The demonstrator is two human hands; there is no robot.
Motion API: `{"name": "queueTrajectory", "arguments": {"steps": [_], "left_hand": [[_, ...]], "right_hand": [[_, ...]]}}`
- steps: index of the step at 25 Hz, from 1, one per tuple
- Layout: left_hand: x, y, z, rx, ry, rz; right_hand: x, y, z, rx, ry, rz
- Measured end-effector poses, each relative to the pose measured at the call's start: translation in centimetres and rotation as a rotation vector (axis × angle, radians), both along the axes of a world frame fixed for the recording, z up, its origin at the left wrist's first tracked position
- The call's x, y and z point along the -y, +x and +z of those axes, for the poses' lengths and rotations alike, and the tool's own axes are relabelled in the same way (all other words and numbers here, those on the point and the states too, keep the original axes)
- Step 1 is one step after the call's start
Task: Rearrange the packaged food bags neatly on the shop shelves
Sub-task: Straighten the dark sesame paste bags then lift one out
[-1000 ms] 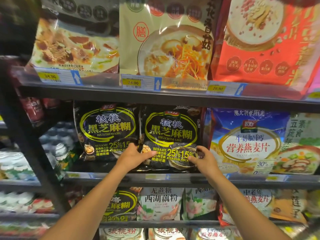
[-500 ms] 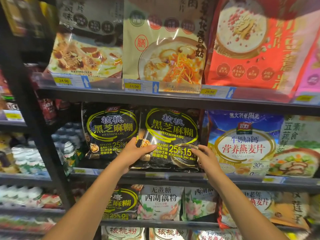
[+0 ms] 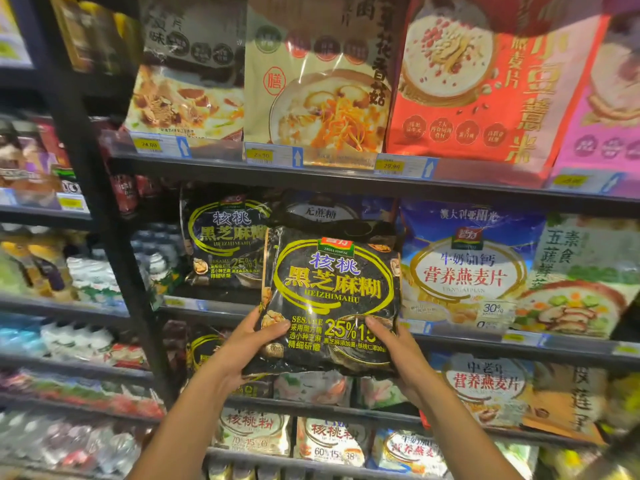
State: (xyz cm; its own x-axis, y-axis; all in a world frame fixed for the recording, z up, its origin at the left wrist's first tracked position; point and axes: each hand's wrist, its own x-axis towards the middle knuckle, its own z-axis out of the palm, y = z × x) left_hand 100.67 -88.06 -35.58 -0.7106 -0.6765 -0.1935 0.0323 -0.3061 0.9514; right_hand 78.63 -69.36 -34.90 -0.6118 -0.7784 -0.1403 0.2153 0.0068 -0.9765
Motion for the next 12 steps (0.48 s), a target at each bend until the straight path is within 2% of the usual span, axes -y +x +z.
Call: {"name": "queueTrajectory", "arguments": {"steps": [4, 6, 8, 12], "left_hand": [[-2.0, 1.4, 0.4, -0.013, 0.032, -0.078], [-3.6, 1.3, 0.9, -0.015, 0.07, -0.026], [-5.6, 1.4, 0.7, 0.029, 0.031, 0.056], [-9.1, 2.4, -1.1, 0.014, -0.006, 0.13]], "right_hand": [[-4.0, 1.0, -1.6, -0.048, 0.017, 0.017], [-5.9, 1.5, -2.4, -0.137, 0.06, 0.029], [-7.7, 2.2, -3.4, -0.188, 0.097, 0.048], [-10.9, 3.4, -4.8, -0.194, 0.125, 0.087]]}}
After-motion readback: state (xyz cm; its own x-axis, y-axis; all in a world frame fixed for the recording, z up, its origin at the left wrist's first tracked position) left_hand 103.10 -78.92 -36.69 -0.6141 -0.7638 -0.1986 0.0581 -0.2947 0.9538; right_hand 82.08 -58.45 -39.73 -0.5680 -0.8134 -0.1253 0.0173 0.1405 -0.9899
